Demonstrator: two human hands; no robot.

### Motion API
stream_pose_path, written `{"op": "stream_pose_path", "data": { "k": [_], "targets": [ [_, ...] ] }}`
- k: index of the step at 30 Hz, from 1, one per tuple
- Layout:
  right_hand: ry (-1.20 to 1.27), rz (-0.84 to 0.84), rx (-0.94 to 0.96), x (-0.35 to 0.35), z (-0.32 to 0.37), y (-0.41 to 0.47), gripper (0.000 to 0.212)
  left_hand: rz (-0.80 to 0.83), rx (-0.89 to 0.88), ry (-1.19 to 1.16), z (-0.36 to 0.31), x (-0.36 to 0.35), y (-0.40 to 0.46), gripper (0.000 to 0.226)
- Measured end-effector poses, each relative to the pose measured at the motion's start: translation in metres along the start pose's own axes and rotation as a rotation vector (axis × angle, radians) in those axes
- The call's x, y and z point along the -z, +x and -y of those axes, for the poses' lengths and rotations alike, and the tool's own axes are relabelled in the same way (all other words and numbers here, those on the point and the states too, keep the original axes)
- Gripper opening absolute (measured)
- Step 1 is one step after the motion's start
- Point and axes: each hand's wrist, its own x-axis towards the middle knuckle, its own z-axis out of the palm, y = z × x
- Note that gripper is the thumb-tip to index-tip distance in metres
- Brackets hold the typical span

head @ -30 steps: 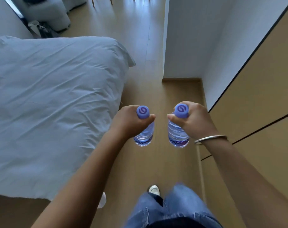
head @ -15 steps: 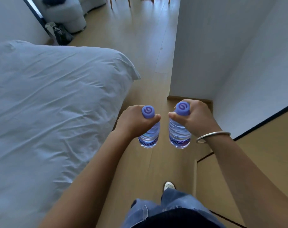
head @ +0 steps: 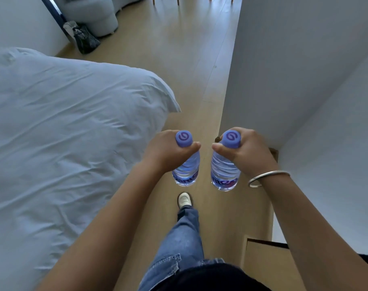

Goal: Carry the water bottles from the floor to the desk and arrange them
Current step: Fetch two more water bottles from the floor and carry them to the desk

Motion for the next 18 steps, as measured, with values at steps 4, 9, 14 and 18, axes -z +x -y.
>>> {"op": "stream_pose_path", "data": {
  "k": [4, 9, 14, 18],
  "targets": [
    [-0.005, 0.046, -0.003, -0.005, -0.017, 0.075, 0.036, 0.016, 0.028, 0.012, 0.022, -0.006, 0.075, 0.046],
    [-0.04, 0.021, -0.012, -0.011, -0.025, 0.184, 0.034, -0.006, 0.052, 0.009, 0.043, 0.001, 0.183, 0.05],
    [-0.051, -0.025, -0.006, 0.002, -0.022, 0.278, 0.034, 0.001, 0.068, 0.036, 0.047, 0.023, 0.27, 0.044],
    [-0.031, -0.002, -0.005, 0.006, -0.025, 0.348, 0.035, -0.028, 0.086, 0.026, 0.056, 0.035, 0.331, 0.043]
  ]
}}
